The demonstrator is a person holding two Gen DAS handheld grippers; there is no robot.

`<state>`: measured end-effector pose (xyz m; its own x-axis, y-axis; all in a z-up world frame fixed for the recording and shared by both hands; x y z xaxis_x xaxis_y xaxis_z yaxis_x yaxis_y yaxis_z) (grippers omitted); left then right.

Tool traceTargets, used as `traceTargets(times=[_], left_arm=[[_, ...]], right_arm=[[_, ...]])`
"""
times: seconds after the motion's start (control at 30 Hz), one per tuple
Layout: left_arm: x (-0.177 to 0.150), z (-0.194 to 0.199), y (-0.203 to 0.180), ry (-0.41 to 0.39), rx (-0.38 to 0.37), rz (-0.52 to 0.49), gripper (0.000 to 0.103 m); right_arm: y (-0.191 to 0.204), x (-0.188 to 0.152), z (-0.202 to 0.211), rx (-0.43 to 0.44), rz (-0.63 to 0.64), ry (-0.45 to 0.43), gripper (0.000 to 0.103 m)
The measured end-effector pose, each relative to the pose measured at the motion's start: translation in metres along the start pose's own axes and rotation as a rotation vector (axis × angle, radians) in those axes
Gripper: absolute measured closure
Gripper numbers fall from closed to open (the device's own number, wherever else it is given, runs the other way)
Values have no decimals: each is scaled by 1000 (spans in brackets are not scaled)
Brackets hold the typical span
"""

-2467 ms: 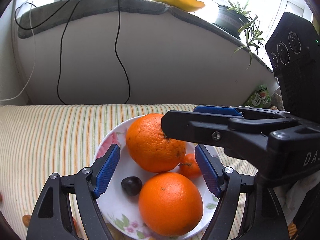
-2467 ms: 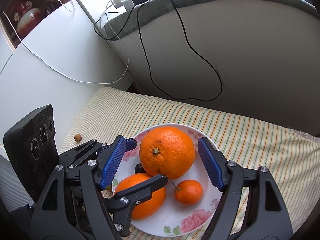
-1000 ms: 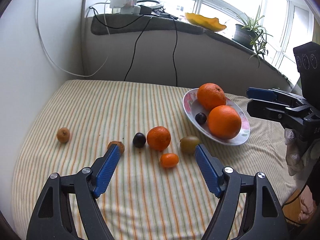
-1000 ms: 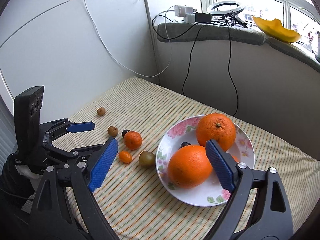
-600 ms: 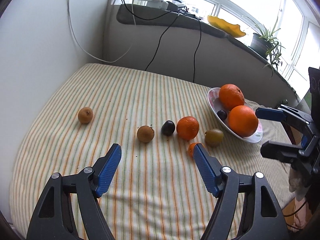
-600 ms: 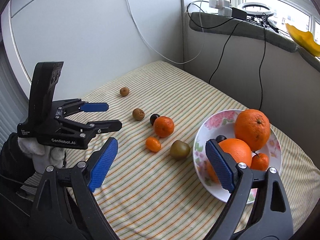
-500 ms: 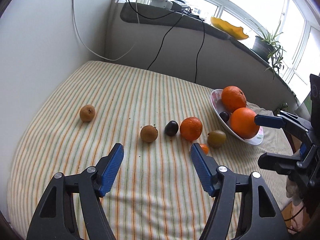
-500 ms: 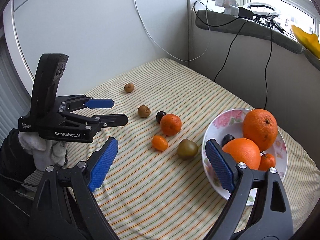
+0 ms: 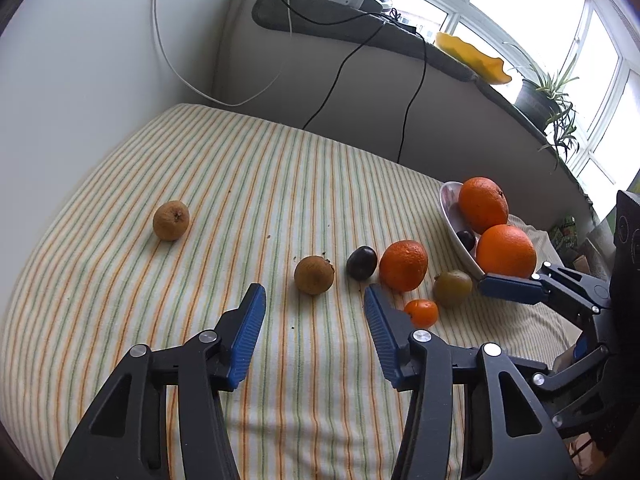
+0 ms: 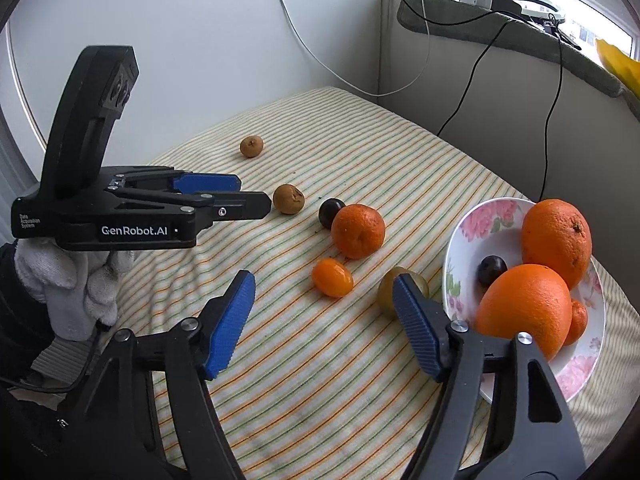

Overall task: Organize fruits
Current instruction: 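Grasp a small tangerine with the right gripper while the left gripper grasps a brown kiwi, then carry the tangerine over the plate with the right gripper while the left gripper carries the kiwi there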

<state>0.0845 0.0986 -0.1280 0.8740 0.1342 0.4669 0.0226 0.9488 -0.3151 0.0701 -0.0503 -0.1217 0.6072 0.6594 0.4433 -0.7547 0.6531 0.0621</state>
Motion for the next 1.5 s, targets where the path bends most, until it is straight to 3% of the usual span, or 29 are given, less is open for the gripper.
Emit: traceTargets(times=[0.13,0.33,0.77,0.93,1.1,1.2,1.5], left_arm=[[4,-6,2,11,-3,-2,61],[9,-10,3,22,-5,-2,61],[14,-22,2,71,-9,-24,68],[15,-26,1,83,-8,-26,70],[18,-31,-2,91,16,-41,80],[19,-33,-4,91,22,-45,80],[18,-28,-3,79,14,-33,80]], right_arm=[[-3,3,-14,18,-21,29,46],[-6,9,-25,21,-23,49,48],[-4,11,-44,31,-20,94,65],[-5,12,-44,31,-20,101,66],[-5,14,-44,35,-21,99,68],[-7,14,-44,32,-24,99,73],[-11,13,-39,62,-39,84,74]])
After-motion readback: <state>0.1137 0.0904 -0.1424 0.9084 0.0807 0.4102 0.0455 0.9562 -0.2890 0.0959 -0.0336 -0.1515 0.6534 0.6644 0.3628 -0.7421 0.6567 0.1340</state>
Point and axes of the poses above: each gripper's, at about its wrist camera, not at the fingertips, and z roughly against the way its jaws point, y to its left, x to its top, the point moved 4 cm from there along -z, roughly the way its jaws point, and after that the axes turned 13 degrees about y, right-handed, at the moved point
